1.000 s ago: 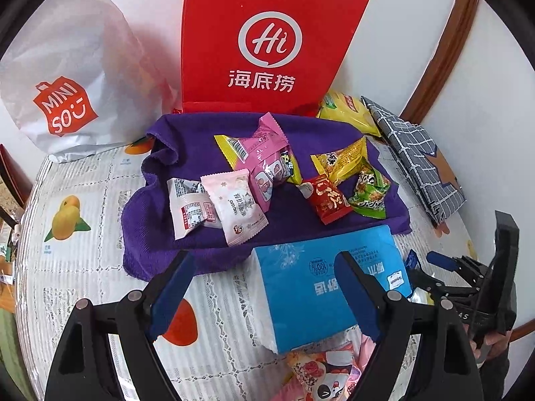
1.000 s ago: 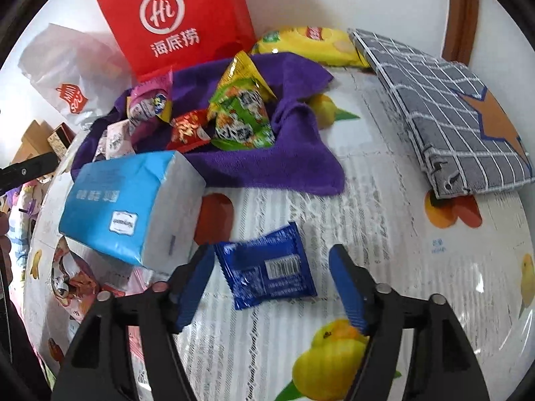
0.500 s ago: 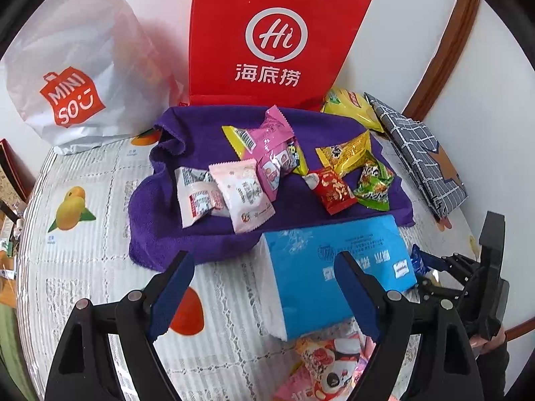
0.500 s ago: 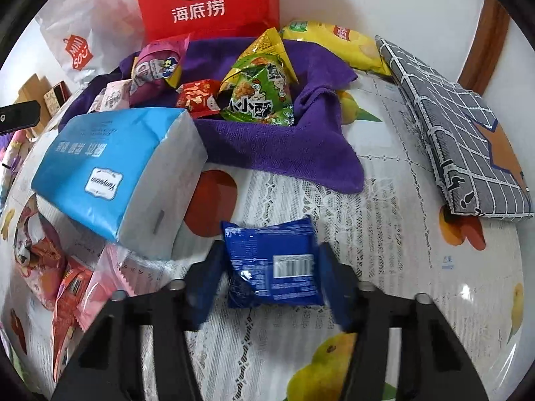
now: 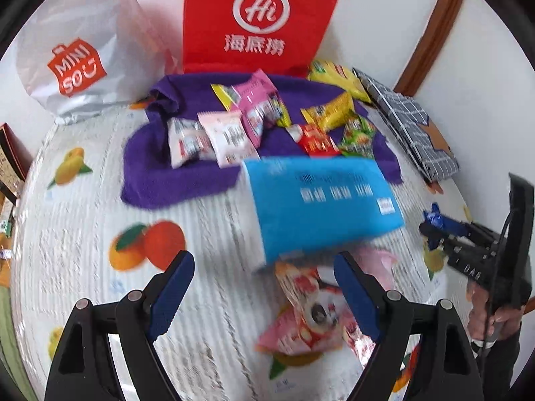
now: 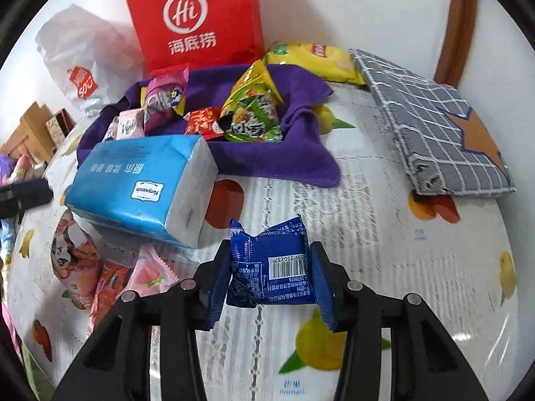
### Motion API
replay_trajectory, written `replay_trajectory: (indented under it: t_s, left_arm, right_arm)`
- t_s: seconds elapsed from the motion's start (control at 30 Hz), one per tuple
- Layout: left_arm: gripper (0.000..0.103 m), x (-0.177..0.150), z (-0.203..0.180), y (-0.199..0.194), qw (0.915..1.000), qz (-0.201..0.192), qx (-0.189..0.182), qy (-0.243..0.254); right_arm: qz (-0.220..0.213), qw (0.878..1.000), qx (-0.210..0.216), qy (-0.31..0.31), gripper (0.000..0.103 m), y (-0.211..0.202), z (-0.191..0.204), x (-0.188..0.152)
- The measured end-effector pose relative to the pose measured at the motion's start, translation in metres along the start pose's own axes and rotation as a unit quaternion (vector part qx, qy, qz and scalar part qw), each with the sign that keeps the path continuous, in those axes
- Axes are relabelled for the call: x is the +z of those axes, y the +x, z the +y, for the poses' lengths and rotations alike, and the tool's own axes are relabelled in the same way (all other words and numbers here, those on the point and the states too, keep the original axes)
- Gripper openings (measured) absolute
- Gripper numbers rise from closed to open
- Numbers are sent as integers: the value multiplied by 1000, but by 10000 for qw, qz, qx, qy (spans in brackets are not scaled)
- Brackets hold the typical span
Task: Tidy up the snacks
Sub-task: 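Lift the blue packet with the right tool while the left tool grasps the panda-face bag, then carry the blue packet and panda-face bag onto the purple towel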
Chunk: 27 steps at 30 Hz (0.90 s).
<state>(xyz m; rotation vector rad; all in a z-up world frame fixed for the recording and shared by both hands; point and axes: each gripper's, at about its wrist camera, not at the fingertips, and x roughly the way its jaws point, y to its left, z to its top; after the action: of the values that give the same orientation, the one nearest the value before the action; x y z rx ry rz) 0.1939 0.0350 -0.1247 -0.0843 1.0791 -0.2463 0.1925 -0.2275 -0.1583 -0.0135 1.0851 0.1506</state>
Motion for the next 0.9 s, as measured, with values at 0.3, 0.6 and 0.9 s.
replay_trajectory:
  t_s: [0.3,0.6,0.9]
  left_arm:
    - [82,-32,-27,21,9992,375,35,120]
    - [61,-46,-36,39,9978,665,39,36]
    - [39,-44,-40,30,9980,625,-96,-9]
  right_arm:
    - [-104,9997,-121,165,45,-28,-12,-21]
    - [15,9997,-151,197,45,-34,-21,-43]
    - [-76,9997,-146,154,45,-46,-19,-51]
